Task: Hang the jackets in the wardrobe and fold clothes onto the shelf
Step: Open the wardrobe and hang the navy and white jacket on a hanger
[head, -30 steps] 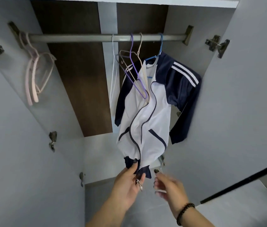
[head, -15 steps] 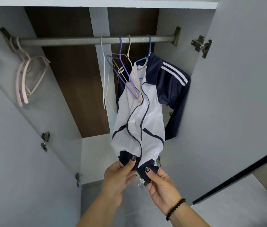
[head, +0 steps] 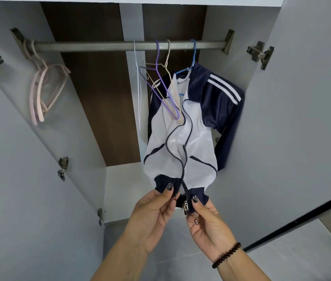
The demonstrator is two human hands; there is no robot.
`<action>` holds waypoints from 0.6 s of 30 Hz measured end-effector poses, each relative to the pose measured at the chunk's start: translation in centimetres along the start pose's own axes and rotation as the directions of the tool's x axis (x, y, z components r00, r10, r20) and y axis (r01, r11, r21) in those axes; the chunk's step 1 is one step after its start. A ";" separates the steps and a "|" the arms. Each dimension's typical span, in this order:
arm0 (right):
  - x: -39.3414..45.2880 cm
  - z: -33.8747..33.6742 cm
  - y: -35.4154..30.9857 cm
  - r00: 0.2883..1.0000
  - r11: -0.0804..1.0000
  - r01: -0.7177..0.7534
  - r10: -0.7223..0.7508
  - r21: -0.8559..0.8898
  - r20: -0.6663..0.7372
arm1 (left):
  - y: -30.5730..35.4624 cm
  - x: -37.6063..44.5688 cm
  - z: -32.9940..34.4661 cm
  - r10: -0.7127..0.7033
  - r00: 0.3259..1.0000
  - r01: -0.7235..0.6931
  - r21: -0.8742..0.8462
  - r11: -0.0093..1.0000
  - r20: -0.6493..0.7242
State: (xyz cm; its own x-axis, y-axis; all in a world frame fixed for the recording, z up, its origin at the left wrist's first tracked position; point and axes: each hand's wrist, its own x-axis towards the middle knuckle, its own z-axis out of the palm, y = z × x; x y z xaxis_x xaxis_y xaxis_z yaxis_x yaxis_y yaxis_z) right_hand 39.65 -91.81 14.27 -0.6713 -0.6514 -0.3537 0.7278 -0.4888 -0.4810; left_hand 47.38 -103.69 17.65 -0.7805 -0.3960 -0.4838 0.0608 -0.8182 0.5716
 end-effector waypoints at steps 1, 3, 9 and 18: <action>0.0 0.0 -0.2 0.999 0.999 0.019 -0.017 -0.043 0.039 | 0.2 -0.1 0.0 0.011 1.000 -0.012 0.034 0.999 0.012; 0.2 -0.3 -0.5 0.990 0.971 0.094 -0.069 -0.220 0.119 | 0.5 -0.1 -0.2 0.017 1.000 -0.018 0.068 0.998 0.010; 1.3 -1.7 -1.5 0.875 0.203 0.298 -0.450 -0.933 0.181 | 1.0 0.3 -0.7 0.004 0.998 -0.004 -0.008 1.000 -0.067; 0.2 0.8 0.4 0.988 0.983 0.112 -0.127 -0.148 -0.093 | 1.6 0.6 -1.2 -0.012 0.999 0.012 -0.004 1.000 -0.031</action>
State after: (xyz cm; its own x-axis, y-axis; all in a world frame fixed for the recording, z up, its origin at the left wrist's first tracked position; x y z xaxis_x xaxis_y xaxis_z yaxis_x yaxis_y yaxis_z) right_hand 39.89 -92.64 14.64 -0.7683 -0.5275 -0.3626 0.6189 -0.4676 -0.6310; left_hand 47.76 -105.74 17.49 -0.7617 -0.3987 -0.5108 0.0540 -0.8246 0.5632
